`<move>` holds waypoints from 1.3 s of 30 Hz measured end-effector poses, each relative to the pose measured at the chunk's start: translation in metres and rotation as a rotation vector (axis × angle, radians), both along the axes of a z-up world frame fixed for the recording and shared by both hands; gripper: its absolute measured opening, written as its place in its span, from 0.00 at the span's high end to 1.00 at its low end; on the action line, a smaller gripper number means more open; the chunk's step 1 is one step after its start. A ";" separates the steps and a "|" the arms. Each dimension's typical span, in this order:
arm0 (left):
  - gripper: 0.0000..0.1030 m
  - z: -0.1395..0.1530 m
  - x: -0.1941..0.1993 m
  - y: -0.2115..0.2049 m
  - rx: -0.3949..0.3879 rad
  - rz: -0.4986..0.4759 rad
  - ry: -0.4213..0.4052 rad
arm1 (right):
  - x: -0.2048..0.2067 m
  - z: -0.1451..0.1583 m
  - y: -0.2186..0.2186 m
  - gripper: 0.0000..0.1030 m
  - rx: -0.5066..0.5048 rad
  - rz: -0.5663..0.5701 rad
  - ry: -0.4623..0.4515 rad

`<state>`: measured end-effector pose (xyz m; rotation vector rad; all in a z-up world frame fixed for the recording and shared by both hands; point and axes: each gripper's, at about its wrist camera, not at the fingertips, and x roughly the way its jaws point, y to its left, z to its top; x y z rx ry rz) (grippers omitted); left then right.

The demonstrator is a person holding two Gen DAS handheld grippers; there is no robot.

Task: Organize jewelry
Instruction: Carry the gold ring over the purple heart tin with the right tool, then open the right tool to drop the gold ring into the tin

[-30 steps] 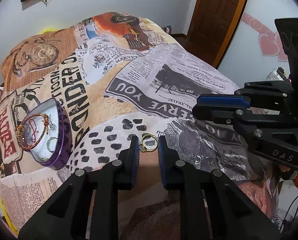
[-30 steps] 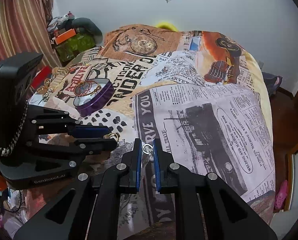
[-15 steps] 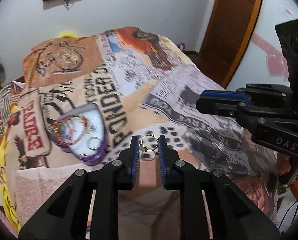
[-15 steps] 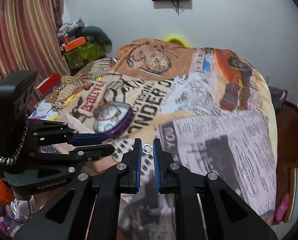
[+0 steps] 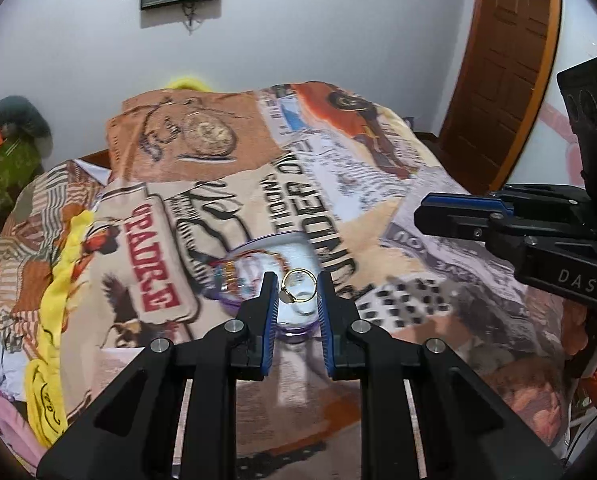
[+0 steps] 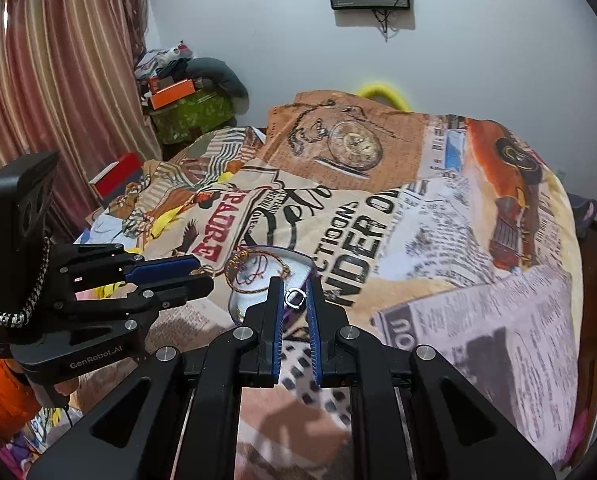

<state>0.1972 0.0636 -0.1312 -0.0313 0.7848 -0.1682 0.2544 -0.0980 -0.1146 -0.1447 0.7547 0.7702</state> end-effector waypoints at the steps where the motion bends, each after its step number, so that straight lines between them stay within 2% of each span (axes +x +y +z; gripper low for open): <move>1: 0.82 -0.002 0.001 0.004 -0.001 0.008 0.004 | 0.001 -0.001 0.003 0.90 -0.002 0.004 0.003; 10: 0.82 -0.023 0.016 0.027 -0.048 0.041 0.050 | 0.025 -0.022 0.033 0.90 -0.028 0.039 0.086; 24: 0.82 -0.038 0.044 0.017 -0.062 0.009 0.073 | 0.061 -0.047 0.056 0.90 -0.064 0.023 0.201; 39: 0.82 -0.037 0.040 0.016 -0.025 0.015 0.070 | 0.065 -0.055 0.055 0.89 -0.078 0.002 0.224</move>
